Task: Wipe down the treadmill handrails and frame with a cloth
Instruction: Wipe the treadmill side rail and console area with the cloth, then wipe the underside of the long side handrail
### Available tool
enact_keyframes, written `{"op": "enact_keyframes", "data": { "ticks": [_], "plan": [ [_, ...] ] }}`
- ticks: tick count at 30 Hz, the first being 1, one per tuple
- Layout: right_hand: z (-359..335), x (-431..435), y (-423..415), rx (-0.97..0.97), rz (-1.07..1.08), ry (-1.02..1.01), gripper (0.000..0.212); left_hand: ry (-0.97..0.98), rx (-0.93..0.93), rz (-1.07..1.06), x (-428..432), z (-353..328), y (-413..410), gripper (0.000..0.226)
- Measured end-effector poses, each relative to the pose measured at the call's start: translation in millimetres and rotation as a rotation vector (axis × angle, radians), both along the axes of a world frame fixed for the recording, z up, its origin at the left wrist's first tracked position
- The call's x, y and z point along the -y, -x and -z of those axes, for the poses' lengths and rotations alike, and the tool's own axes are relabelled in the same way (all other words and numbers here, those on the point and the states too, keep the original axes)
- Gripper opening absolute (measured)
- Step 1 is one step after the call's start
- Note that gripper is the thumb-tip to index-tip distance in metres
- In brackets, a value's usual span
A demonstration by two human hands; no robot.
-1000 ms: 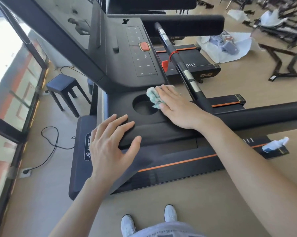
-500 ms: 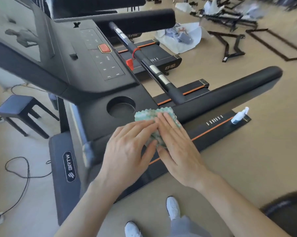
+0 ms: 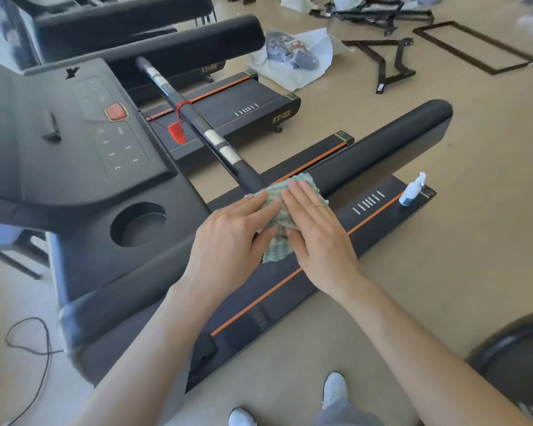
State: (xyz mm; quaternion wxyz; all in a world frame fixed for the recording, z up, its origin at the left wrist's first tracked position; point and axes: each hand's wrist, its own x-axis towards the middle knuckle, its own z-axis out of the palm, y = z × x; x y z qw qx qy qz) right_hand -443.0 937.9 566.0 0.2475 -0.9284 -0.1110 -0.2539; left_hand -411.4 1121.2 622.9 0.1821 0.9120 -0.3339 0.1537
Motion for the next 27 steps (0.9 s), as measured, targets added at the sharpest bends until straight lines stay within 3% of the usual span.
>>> {"op": "enact_keyframes", "data": {
  "ticks": [7, 13, 19, 22, 24, 27],
  "plan": [
    [24.7, 24.8, 11.3, 0.152, 0.148, -0.268, 0.033, -0.034, 0.118, 0.093, 24.1, 11.1, -15.0, 0.024],
    [25.9, -2.2, 16.6, -0.037, 0.203, -0.815, 0.037, -0.097, 0.272, 0.052, 23.2, 18.7, 0.3, 0.015],
    [14.9, -27.2, 46.5, -0.334, 0.129, -0.946, 0.056, -0.035, 0.278, 0.044, 10.2, 15.5, 16.3, 0.019],
    [9.0, -35.3, 59.6, -0.5, 0.005, -1.141, 0.059, -0.061, 0.268, 0.055, 6.4, 12.6, 11.5, 0.012],
    [4.2, -42.3, 62.3, -0.587, -0.072, -1.315, 0.072, -0.097, 0.248, 0.067, 6.3, 9.2, 4.5, 0.008],
    [3.6, -51.5, 55.9, -0.627, -0.136, -1.606, 0.076, -0.148, 0.17, 0.107, 8.7, 2.3, -5.2, 0.033]
  ]
}}
